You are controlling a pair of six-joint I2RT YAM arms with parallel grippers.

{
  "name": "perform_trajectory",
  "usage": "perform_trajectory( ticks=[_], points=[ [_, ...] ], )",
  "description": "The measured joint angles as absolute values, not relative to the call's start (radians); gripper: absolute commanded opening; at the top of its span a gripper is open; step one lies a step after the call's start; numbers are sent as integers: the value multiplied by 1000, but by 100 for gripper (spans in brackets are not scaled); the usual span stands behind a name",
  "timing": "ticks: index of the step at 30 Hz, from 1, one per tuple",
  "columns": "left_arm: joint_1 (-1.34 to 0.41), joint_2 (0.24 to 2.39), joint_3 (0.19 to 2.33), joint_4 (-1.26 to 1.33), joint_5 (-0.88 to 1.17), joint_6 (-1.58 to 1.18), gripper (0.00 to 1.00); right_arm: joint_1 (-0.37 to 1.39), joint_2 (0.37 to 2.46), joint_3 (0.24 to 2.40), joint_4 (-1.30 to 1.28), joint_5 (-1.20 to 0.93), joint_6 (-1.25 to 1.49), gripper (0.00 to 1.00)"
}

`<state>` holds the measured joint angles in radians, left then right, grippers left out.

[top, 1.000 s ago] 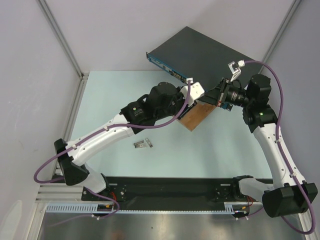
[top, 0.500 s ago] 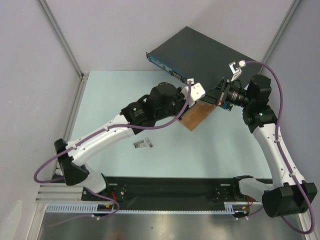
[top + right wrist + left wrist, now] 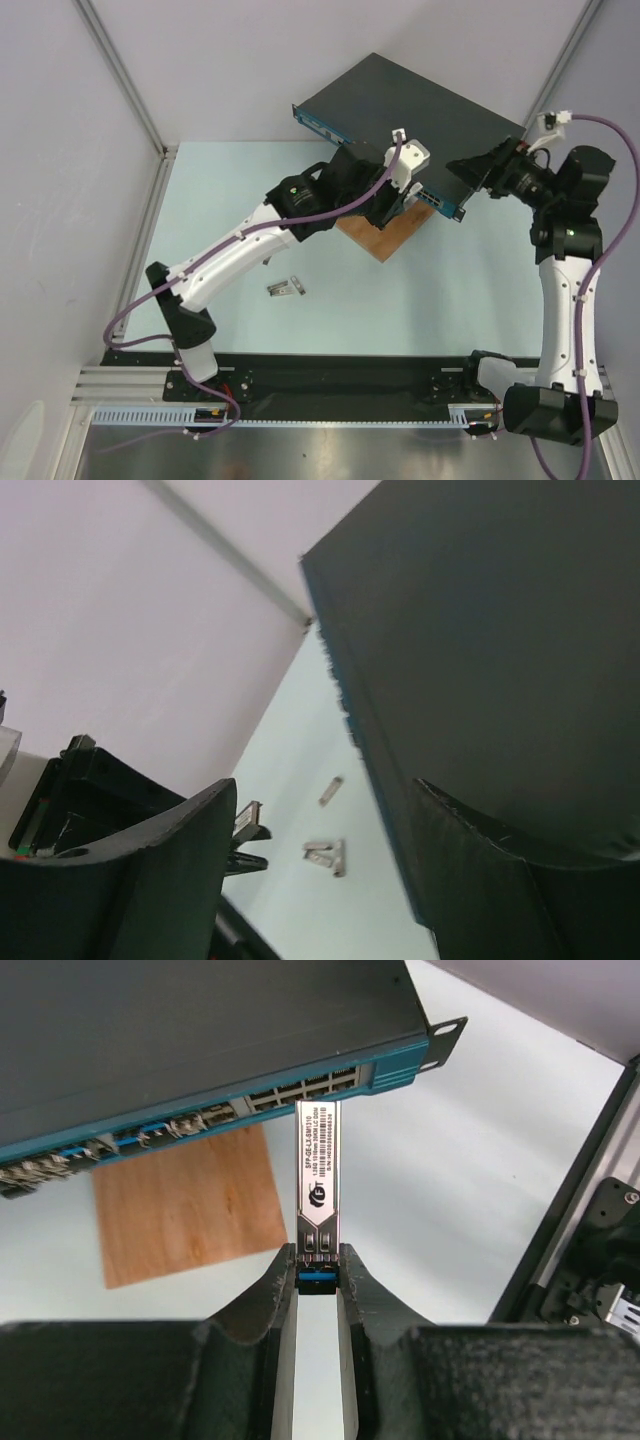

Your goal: Insert the plug into the switch port

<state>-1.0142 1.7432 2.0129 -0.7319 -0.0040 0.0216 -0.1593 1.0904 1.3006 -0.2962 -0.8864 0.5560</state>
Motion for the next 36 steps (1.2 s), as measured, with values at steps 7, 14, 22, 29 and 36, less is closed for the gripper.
perform_trajectory(
  ticks=[7, 14, 22, 29, 36],
  points=[
    [-1014, 1842, 2103, -872, -18, -91, 0, -356, 1051, 1290, -402, -834, 483, 76],
    [-1014, 1926, 2175, -946, -70, -124, 0, -383, 1075, 1190, -427, -836, 478, 79],
    [-999, 1968, 2211, -953, -104, -124, 0, -366, 1116, 1081, -341, -883, 563, 76],
    [-971, 1997, 2250, -953, -122, -123, 0, -327, 1120, 1050, -273, -897, 628, 55],
    [-959, 2014, 2278, -952, -121, -123, 0, -321, 1120, 1045, -263, -893, 648, 40]
  ],
)
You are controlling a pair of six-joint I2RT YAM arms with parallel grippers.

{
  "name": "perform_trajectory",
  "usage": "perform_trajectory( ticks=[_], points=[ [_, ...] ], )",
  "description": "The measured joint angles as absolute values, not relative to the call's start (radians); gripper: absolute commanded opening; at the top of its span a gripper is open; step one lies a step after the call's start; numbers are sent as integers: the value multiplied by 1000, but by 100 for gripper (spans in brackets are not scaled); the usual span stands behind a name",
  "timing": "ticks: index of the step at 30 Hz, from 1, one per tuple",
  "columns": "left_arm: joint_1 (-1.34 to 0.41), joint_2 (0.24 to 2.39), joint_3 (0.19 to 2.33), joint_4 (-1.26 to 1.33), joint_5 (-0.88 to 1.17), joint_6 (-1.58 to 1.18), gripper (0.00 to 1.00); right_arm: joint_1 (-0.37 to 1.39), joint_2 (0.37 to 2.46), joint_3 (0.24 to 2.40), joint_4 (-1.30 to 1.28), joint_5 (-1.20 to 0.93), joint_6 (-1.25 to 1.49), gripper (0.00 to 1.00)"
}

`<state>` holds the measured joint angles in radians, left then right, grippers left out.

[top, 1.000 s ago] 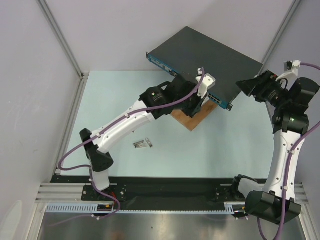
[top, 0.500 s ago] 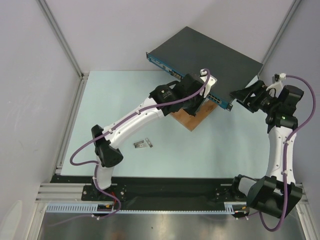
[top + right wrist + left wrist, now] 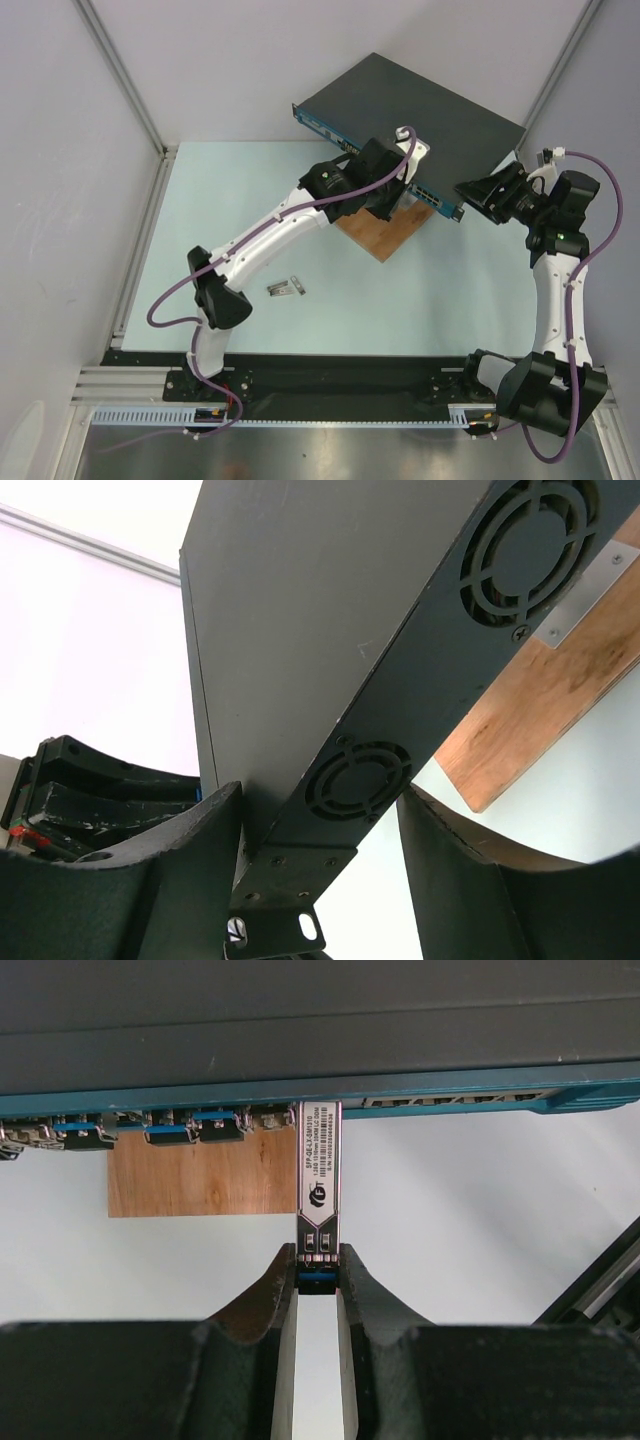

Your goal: Insert the plug into the switch port

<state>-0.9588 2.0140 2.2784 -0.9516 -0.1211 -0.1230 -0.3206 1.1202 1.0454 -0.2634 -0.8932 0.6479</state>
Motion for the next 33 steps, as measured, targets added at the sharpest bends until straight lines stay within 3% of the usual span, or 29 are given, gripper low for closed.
perform_trajectory(
  ticks=[6, 19, 33],
  points=[
    [-957, 2030, 2287, -952, -121, -123, 0, -316, 1120, 1045, -263, -890, 655, 31],
    [-939, 2034, 2311, -966, -77, -164, 0, -310, 1118, 1045, -263, -879, 655, 1],
    [-920, 2034, 2338, -974, -21, -213, 0, -303, 1113, 1045, -264, -869, 655, 0]
  ],
)
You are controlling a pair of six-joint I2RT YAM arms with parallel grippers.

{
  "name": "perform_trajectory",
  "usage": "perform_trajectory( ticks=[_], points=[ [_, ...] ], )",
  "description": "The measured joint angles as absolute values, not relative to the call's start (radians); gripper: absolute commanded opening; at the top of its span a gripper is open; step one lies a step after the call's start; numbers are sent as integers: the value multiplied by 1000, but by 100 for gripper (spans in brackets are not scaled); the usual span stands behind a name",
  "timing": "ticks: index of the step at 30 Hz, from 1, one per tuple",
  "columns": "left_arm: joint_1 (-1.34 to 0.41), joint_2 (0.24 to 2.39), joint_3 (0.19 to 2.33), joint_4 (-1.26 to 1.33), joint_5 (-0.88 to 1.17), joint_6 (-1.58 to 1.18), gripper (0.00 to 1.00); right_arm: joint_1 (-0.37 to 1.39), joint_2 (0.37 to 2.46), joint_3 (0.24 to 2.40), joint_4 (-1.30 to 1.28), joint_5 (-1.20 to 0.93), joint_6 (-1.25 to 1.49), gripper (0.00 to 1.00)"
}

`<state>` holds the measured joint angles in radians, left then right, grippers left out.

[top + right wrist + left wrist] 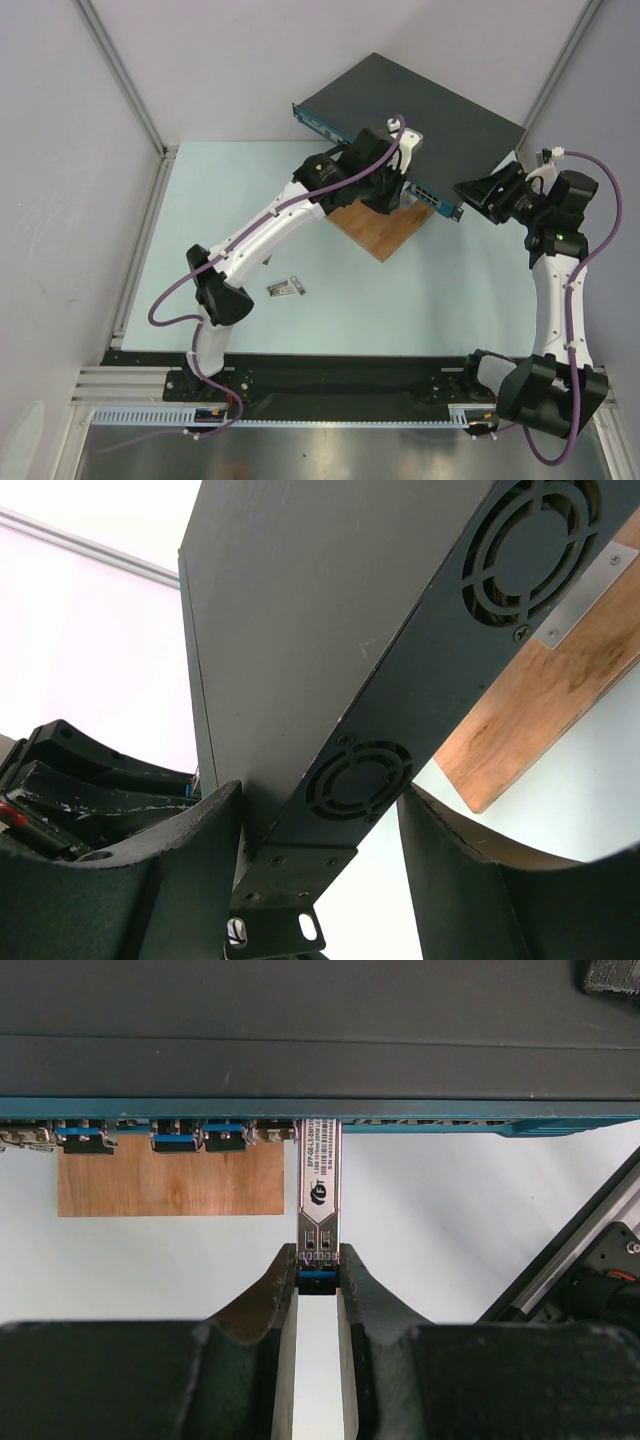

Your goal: Insert the plug into the switch port

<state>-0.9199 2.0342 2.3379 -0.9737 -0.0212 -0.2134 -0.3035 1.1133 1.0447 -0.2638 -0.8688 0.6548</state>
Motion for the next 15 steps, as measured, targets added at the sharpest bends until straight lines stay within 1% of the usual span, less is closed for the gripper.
perform_trajectory(
  ticks=[15],
  points=[
    [-915, 2061, 2358, -961, -12, -220, 0, -299, 1113, 1045, -265, -862, 655, 0]
  ],
)
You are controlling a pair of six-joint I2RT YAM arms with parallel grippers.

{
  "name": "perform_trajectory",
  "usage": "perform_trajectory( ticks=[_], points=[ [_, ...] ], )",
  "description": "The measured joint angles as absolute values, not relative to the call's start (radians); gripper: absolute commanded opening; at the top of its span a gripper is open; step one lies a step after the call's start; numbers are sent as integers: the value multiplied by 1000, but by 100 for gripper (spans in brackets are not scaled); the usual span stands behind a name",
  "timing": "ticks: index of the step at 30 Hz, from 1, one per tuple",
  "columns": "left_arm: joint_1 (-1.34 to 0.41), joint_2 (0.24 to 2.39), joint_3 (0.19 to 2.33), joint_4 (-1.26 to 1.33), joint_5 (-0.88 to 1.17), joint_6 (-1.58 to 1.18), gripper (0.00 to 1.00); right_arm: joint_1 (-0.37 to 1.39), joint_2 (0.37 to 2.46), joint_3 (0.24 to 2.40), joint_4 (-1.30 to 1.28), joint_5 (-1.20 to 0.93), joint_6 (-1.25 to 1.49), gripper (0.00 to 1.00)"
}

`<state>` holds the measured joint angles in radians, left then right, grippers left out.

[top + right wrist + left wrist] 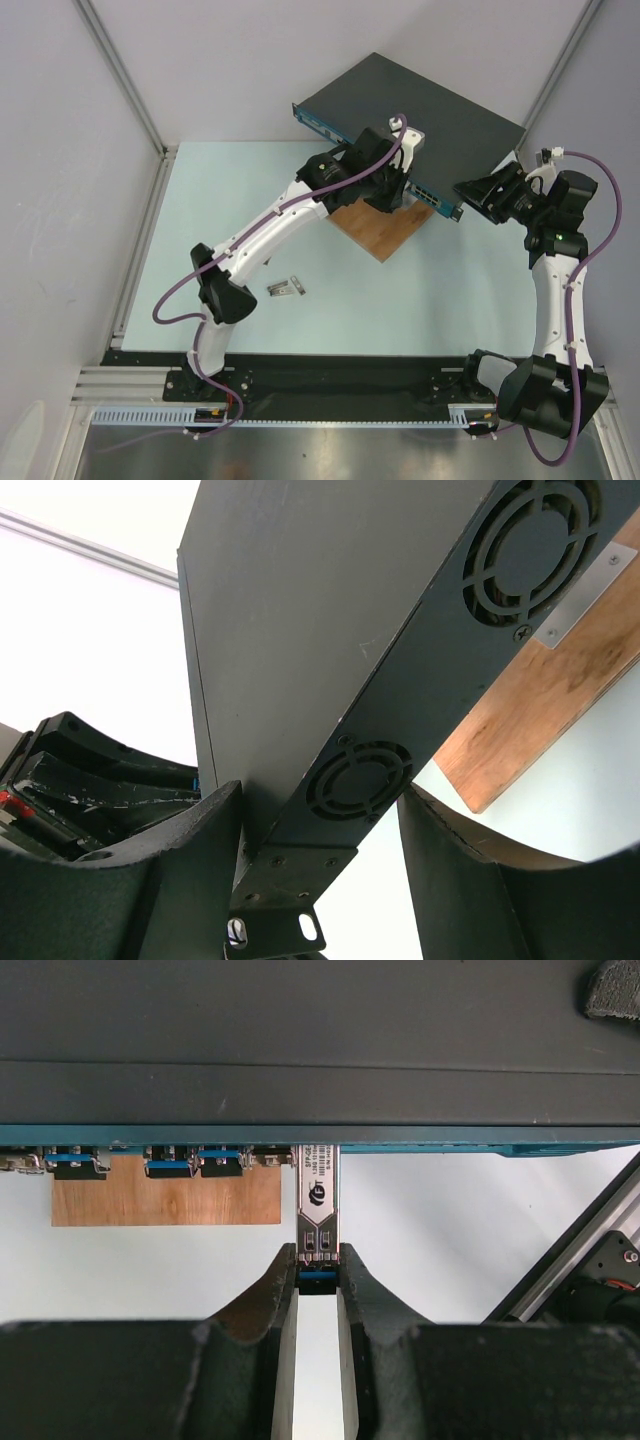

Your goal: Insert the plug into the switch port

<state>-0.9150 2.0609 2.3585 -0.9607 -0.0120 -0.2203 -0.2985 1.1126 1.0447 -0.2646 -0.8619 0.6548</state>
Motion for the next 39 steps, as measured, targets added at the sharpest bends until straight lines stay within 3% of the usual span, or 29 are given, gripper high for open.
perform_trajectory(
  ticks=[17, 25, 33, 39],
  points=[
    [-914, 2095, 2379, -867, -20, -183, 2, -291, 1112, 1045, -265, -853, 654, 0],
    [-914, 2104, 2379, -838, -14, -174, 35, -290, 1113, 1046, -265, -849, 654, 0],
    [-908, 2037, 2280, -786, 23, -114, 36, -290, 1121, 1056, -280, -855, 647, 0],
    [-894, 1871, 2119, -782, 39, -68, 35, -290, 1125, 1058, -280, -862, 646, 0]
  ],
)
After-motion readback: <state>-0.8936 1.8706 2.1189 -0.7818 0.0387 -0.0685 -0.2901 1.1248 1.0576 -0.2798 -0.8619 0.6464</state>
